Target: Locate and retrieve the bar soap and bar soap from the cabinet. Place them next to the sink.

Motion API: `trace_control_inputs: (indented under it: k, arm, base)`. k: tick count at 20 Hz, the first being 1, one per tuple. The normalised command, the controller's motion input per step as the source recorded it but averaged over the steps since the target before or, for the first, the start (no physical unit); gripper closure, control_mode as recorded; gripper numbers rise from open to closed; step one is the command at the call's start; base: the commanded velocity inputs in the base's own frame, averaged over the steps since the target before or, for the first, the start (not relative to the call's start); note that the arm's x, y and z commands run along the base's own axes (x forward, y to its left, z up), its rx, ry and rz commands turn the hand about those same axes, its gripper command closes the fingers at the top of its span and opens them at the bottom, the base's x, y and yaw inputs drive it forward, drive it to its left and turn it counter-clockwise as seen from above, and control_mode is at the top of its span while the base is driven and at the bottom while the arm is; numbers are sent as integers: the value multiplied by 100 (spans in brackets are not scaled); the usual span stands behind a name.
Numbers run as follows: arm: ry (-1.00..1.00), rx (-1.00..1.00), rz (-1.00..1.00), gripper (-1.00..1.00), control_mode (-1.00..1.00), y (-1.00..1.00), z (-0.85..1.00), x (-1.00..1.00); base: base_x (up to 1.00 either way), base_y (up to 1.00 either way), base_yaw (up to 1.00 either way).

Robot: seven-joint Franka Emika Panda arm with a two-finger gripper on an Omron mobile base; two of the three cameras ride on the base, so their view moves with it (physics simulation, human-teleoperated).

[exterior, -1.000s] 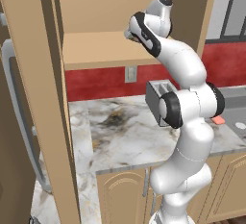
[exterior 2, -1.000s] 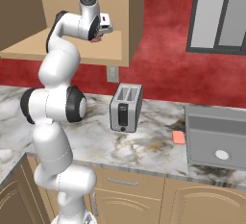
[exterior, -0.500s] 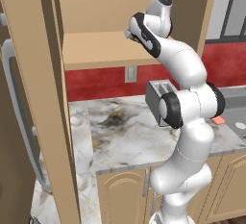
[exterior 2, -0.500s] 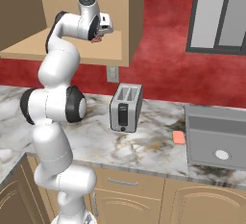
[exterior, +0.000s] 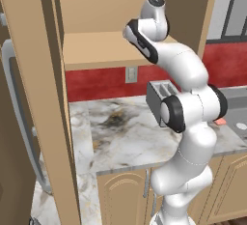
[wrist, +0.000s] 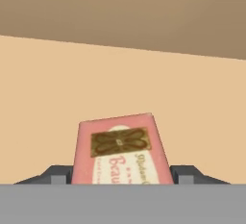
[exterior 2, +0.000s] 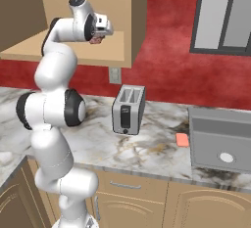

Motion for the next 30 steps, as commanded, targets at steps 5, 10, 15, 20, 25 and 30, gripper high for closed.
trace_control_inputs:
  k: [5,10,15,20,25,30]
  arm:
    - [3,0,-26,100,-100,-2,2,-18]
    - [2,4,-30,100,-100,-11,8,-39]
    - [0,7,-28,100,-100,-15,4,-46]
    - [0,2,-16,100,-100,-1,-1,-22]
    - [-1,0,-4,100,-100,2,2,-30]
    - [-4,0,-5,100,-100,0,4,-49]
  base:
    - [0,0,0]
    - [0,0,0]
    - [0,0,0]
    - [0,0,0]
    - [0,0,0]
    - [0,0,0]
